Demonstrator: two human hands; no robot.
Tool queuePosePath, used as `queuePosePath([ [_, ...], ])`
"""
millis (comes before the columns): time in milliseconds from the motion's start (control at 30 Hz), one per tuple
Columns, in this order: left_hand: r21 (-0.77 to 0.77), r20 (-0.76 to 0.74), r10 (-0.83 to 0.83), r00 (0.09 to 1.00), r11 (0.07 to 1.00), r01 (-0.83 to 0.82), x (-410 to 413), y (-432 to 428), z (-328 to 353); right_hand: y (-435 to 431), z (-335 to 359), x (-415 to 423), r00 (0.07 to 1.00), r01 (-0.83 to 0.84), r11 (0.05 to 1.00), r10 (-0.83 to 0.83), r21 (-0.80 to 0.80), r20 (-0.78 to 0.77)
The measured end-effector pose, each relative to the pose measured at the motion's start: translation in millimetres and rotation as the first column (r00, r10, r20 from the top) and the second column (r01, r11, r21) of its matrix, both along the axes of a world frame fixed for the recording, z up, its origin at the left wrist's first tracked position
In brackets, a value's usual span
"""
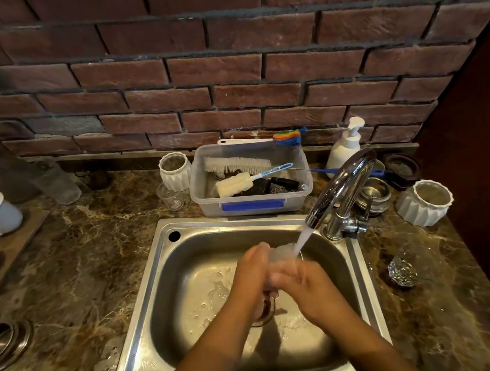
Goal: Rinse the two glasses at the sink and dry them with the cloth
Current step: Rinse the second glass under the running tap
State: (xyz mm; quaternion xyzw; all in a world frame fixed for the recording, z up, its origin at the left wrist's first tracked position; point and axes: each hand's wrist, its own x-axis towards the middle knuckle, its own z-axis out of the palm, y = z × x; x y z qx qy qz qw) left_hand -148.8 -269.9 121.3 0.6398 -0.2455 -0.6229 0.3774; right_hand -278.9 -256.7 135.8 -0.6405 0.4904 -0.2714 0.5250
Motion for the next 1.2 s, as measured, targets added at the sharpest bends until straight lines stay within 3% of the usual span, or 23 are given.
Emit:
queuePosePath([
  [33, 0.174, -0.106, -0.005, 0.994, 0.984, 0.024, 1.8, -2.7, 7.7, -0.5, -1.4, -4.2, 0.989, -0.094, 0.991, 0.081, -0.095, -0.126],
  [100, 0.263, -0.202, 0.029, 0.979, 0.964, 0.025, 1.5, -6.0, 15.5, -3.4, -3.3, -9.7, 0.964, -0.15, 0.97, 0.1, -0.193, -0.246],
  [167, 0.048, -0.101, 0.069, 0.993, 0.997, -0.064, -4.7, -3.0, 10.6, -1.1, -1.0, -5.7, 0.994, 0.014, 0.984, -0.032, -0.176, -0.1],
  [233, -0.32, 0.144, 0.103, 0.984, 0.946, -0.052, -8.9, 3.5, 0.0, 0.1, 4.8, 5.1, 0.961, 0.25, 0.965, -0.257, 0.078, 0.099],
  [300, -0.477, 0.237, 0.107, 0.966, 0.879, 0.02, -8.5, 4.9, -6.5, 1.1, 5.8, 12.0, 0.927, 0.278, 0.921, -0.332, 0.274, 0.174],
  [367, -0.303, 0.163, 0.062, 0.985, 0.953, -0.01, -5.0, -1.5, -1.9, 2.8, 6.8, 7.4, 0.975, 0.185, 0.976, -0.197, 0.117, 0.099],
  [400, -0.096, 0.108, 0.028, 0.994, 0.995, -0.018, -2.0, -5.6, 2.1, 3.9, 6.6, 3.7, 0.995, 0.098, 0.995, -0.098, -0.027, -0.015],
  [467, 0.255, -0.095, -0.015, 0.995, 0.966, 0.039, 2.6, -11.4, 11.2, 5.2, 2.0, -1.9, 0.956, -0.123, 0.957, 0.043, -0.262, -0.292],
  [500, 0.296, -0.159, 0.002, 0.987, 0.954, 0.045, 4.2, -12.0, 12.6, 5.4, -0.7, -3.2, 0.931, -0.179, 0.941, 0.067, -0.287, -0.359],
  [533, 0.27, -0.172, 0.031, 0.985, 0.963, 0.017, 3.9, -11.6, 10.4, 6.3, -1.7, -1.6, 0.934, -0.164, 0.946, 0.058, -0.278, -0.353],
  [600, 0.041, -0.058, 0.096, 0.994, 0.995, -0.093, 0.1, -6.3, 3.4, 7.7, 1.4, 7.8, 0.977, 0.03, 0.983, -0.068, -0.183, -0.202],
  [700, -0.329, 0.17, 0.143, 0.975, 0.941, -0.08, -4.5, 2.8, -4.3, 7.0, 7.3, 23.6, 0.952, 0.297, 0.947, -0.303, 0.12, 0.039],
  [767, -0.298, 0.137, 0.132, 0.982, 0.951, -0.086, -3.1, 1.6, -3.1, 8.5, 8.0, 23.8, 0.971, 0.235, 0.97, -0.237, 0.063, 0.015],
  [833, -0.054, 0.002, 0.082, 0.997, 0.995, -0.082, 3.1, -2.1, 5.4, 7.6, 8.5, 14.9, 0.993, 0.072, 0.995, -0.078, -0.07, -0.088],
  [900, 0.209, -0.175, 0.074, 0.982, 0.977, -0.037, 8.9, -5.2, 18.5, 3.9, 5.0, 4.2, 0.982, -0.08, 0.981, 0.047, -0.177, -0.185],
  [967, 0.23, -0.191, 0.07, 0.979, 0.973, -0.025, 9.6, -7.6, 21.7, 0.1, 1.7, -0.3, 0.983, -0.112, 0.975, 0.08, -0.191, -0.166],
  [1033, 0.065, -0.101, 0.112, 0.989, 0.992, -0.106, 2.4, -7.7, 15.4, -1.0, 3.4, 4.2, 0.994, -0.019, 0.984, -0.001, -0.177, -0.113],
  [1100, -0.216, 0.061, 0.13, 0.99, 0.97, -0.115, -5.3, -3.8, 8.9, 0.8, 6.4, 12.5, 0.984, 0.176, 0.984, -0.175, -0.032, 0.031],
  [1133, -0.348, 0.165, 0.125, 0.978, 0.936, -0.06, -7.2, -0.4, 4.8, 0.8, 7.8, 15.2, 0.937, 0.286, 0.943, -0.313, 0.172, 0.157],
  [1200, -0.498, 0.409, 0.099, 0.907, 0.857, 0.131, -2.8, 5.2, -3.3, 0.6, 11.8, 15.8, 0.748, 0.244, 0.73, -0.561, 0.639, 0.355],
])
